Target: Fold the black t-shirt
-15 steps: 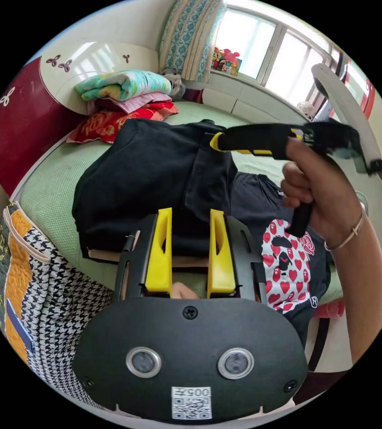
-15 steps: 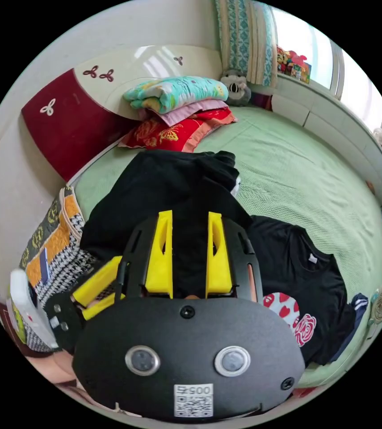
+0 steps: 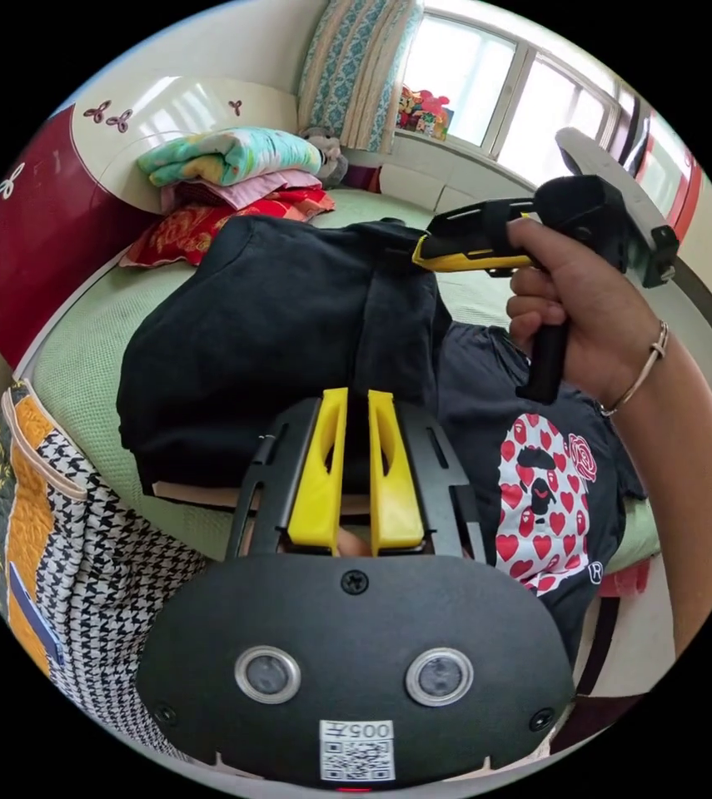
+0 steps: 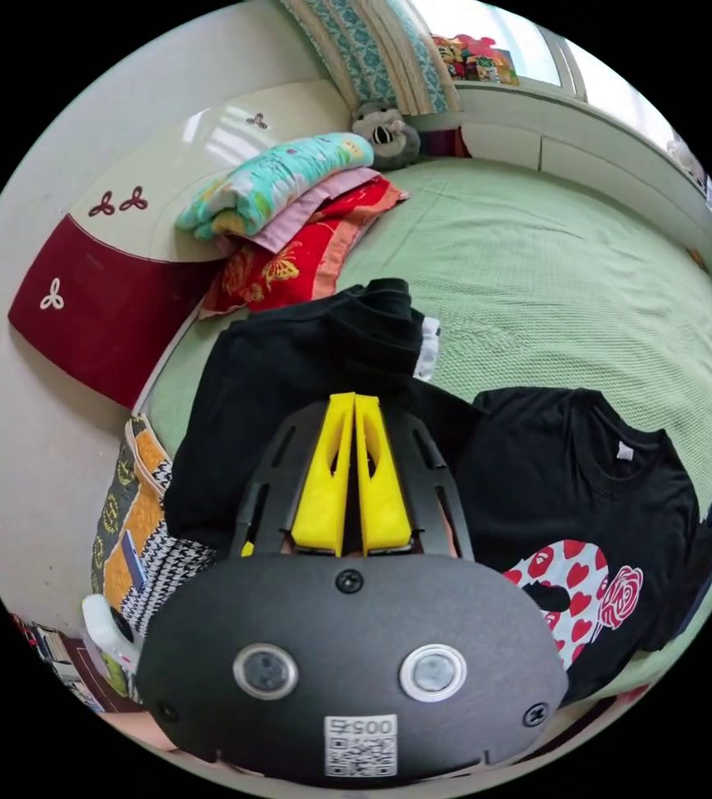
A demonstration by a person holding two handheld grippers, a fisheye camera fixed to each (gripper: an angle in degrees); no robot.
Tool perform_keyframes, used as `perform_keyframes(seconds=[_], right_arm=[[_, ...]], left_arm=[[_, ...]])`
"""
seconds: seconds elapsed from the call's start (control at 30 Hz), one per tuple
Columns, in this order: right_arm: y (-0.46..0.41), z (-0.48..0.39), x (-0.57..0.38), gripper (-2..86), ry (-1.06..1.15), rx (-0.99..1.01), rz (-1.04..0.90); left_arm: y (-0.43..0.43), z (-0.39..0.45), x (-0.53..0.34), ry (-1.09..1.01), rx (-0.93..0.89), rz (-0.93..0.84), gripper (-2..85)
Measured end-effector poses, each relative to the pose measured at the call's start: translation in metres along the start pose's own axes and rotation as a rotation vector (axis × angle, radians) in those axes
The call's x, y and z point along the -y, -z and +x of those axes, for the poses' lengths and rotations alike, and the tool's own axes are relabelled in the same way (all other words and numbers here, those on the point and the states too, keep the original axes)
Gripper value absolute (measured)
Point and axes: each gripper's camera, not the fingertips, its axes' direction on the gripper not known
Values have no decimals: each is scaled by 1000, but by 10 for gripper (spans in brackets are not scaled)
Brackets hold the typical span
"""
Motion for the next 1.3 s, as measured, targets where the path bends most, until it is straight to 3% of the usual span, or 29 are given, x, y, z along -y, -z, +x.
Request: perform_keyframes(seconds=[0.17, 0.33, 0.67, 0.87, 1.03, 1.1, 1.3], right_arm=[[21, 22, 7, -1, -1, -6, 19], [21, 31, 18, 58, 27, 40, -25], [-38, 13, 63, 106, 40, 37, -136], [-72, 15, 80, 41, -5, -160, -168], [-71, 33, 87, -4, 20, -97, -178], [-52, 45, 87, -8, -2, -5, -109], [-4, 70, 82, -8, -3, 22, -8]], left_arm=[[23, 12, -1, -73, -20, 46, 52], [30, 20, -2, -82, -12, 50, 51], [37, 16, -3, -78, -18, 45, 51], [33, 16, -2, -94, -7, 25, 51], [34, 21, -4, -113, -5, 20, 51], [37, 23, -4, -119, -8, 26, 51], [44, 42, -9, -144, -8, 34, 51]])
